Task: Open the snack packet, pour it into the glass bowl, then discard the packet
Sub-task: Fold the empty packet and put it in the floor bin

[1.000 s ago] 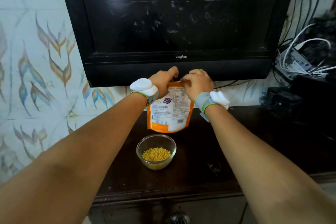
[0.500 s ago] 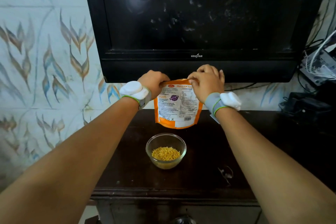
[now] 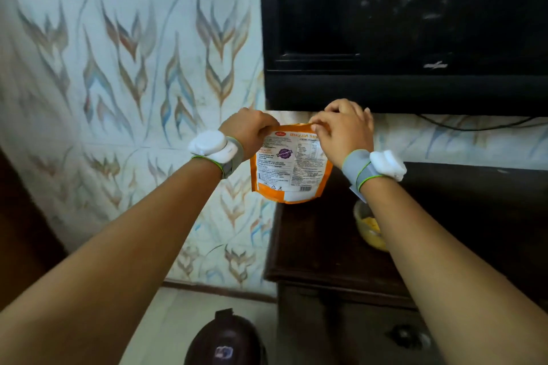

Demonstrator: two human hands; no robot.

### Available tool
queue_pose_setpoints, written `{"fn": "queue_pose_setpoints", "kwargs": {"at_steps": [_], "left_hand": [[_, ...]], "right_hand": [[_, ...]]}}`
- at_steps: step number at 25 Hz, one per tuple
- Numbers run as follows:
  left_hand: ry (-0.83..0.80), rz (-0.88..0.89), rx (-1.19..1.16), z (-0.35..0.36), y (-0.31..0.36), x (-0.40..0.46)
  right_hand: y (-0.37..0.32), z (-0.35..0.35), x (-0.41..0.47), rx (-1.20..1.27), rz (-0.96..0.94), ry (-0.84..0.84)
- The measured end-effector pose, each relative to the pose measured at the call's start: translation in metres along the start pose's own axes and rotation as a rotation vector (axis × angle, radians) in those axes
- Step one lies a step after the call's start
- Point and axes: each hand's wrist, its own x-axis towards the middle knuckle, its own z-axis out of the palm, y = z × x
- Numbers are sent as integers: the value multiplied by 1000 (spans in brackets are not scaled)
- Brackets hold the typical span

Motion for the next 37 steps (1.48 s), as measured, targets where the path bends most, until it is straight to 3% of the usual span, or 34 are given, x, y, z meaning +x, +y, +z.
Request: {"fn": "queue_pose_setpoints", "kwargs": {"at_steps": [6, 14, 24, 29, 37], "left_hand": [[-105, -75, -33, 0, -132, -96], [-326, -211, -175, 79, -184, -192], [-613, -444, -273, 214, -165, -298], [-595, -564, -279, 250, -150, -312], [-595, -689, -306, 276, -157, -327]], "right_hand": [[-121, 99, -43, 40, -21, -115], [-144, 183, -138, 27, 27, -428], [-104, 257, -249, -211, -108, -1020], [-79, 273, -268, -199, -155, -1085], [-64, 305, -298, -111, -51, -1162]]}}
